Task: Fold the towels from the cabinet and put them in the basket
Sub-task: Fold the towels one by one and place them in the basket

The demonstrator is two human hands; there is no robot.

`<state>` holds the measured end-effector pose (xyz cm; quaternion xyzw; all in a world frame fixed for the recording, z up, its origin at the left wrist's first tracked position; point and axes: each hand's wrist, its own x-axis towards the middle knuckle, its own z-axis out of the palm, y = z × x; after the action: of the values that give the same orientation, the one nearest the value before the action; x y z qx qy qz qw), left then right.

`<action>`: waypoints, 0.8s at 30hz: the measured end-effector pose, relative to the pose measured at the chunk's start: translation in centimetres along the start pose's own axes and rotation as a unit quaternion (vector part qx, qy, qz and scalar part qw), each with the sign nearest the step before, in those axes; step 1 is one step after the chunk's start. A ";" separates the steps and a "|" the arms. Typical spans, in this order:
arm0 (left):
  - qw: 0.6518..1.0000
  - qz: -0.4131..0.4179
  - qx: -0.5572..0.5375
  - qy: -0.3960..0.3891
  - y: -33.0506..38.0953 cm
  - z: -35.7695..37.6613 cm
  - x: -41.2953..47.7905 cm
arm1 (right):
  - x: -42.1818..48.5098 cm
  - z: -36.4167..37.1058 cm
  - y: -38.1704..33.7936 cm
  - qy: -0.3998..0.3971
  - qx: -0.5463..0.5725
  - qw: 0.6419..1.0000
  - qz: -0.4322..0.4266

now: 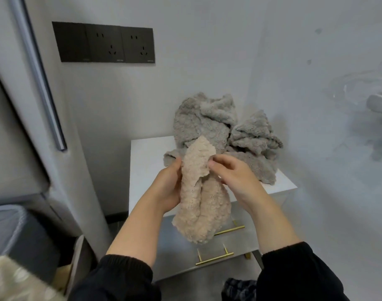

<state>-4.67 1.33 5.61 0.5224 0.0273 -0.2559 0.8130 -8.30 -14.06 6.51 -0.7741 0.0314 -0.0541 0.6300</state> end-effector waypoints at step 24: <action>0.963 0.033 0.215 -0.157 -1.8 -2.2 0.3 | -0.2 1.0 1.9 0.041 -0.104 0.992 -0.057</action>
<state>-4.72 2.51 3.02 0.6390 -0.1735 -0.3072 0.6835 -8.36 -13.46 4.46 -0.8331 0.0190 -0.1179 0.5401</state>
